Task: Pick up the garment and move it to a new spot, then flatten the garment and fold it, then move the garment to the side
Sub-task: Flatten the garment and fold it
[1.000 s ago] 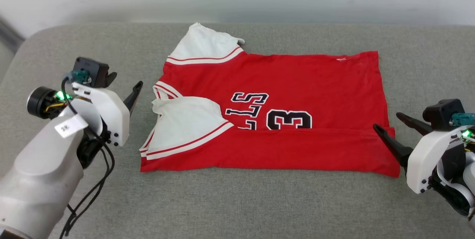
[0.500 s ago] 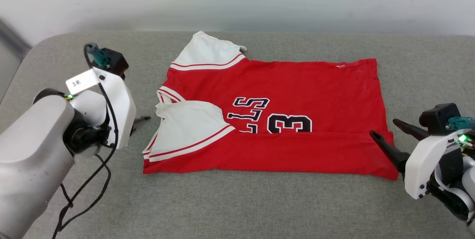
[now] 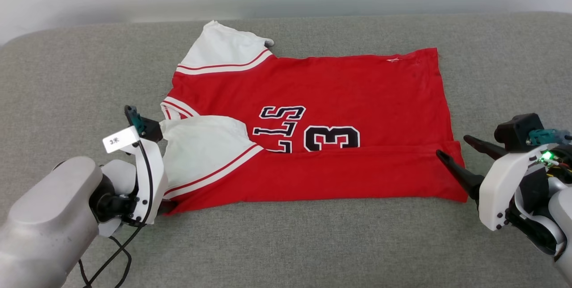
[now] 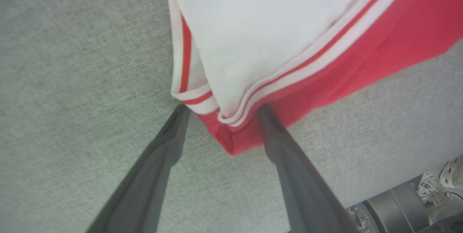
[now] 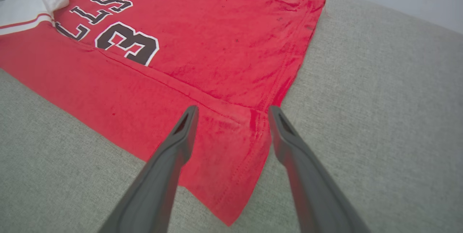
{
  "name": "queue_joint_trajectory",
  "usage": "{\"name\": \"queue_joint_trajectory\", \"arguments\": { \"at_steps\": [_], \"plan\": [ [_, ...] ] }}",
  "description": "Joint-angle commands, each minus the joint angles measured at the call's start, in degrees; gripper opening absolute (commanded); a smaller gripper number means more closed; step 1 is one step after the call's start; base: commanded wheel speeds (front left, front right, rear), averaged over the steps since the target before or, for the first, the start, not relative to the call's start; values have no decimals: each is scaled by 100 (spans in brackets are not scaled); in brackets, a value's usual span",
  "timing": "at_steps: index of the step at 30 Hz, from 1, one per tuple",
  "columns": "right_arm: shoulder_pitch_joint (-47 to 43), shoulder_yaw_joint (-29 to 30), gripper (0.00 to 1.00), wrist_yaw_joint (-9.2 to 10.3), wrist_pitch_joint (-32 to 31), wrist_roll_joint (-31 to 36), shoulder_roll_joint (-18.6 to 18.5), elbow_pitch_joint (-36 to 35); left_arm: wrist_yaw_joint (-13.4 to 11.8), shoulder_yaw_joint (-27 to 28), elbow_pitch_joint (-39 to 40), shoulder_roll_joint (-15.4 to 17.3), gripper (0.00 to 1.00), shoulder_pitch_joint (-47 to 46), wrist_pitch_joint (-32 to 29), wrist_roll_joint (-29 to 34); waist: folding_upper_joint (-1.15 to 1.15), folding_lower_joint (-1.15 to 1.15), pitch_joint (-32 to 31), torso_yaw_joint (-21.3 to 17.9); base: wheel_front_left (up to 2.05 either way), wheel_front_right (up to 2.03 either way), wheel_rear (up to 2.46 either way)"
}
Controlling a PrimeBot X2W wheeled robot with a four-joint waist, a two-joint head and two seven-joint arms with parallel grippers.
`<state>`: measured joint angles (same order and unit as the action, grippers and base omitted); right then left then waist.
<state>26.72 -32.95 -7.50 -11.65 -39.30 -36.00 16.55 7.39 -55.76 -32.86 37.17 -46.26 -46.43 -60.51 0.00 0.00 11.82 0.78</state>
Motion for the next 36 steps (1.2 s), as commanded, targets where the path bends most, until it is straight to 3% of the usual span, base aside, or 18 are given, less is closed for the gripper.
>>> {"name": "queue_joint_trajectory", "arguments": {
  "at_steps": [1,6,7,8,9,16,22,26,30,36],
  "plan": [
    [107,-17,100,3,15,-12,39,4,0,-62,-65,-40,100,121,17,-25,0,0,64,-57,0,0,0],
    [217,-76,100,3,47,-51,68,76,1,-292,-188,-262,100,408,66,-139,0,0,82,-104,0,0,0],
    [240,-91,100,3,48,-52,57,84,5,-334,-167,-290,35,433,105,-146,0,0,64,-102,0,0,0],
    [267,-106,100,2,45,-49,32,89,5,-371,-146,-301,5,442,121,-160,0,0,40,-96,0,0,0],
    [299,-120,100,3,29,-55,2,91,6,-405,-114,-295,0,440,150,-175,0,0,13,-89,0,0,0],
    [685,-275,100,2,-546,-174,-374,-167,4,-473,197,65,0,107,520,-150,0,0,-226,-18,0,0,0],
    [1142,-736,100,3,-2018,-562,-941,-578,1,-505,543,286,0,-60,803,-202,0,0,-310,76,0,0,0],
    [1324,-961,100,2,-3056,-927,-1092,-623,1,-534,714,350,0,-152,945,-194,0,0,-260,136,0,0,0],
    [1392,-1079,100,2,-3592,-1047,-964,-424,1,-581,828,334,0,-244,1028,-137,0,0,-134,207,0,0,0],
    [1323,-1039,100,2,-3495,-1004,-526,190,1,-628,917,230,0,-424,1118,-53,0,0,139,343,0,0,0]
  ]
}}
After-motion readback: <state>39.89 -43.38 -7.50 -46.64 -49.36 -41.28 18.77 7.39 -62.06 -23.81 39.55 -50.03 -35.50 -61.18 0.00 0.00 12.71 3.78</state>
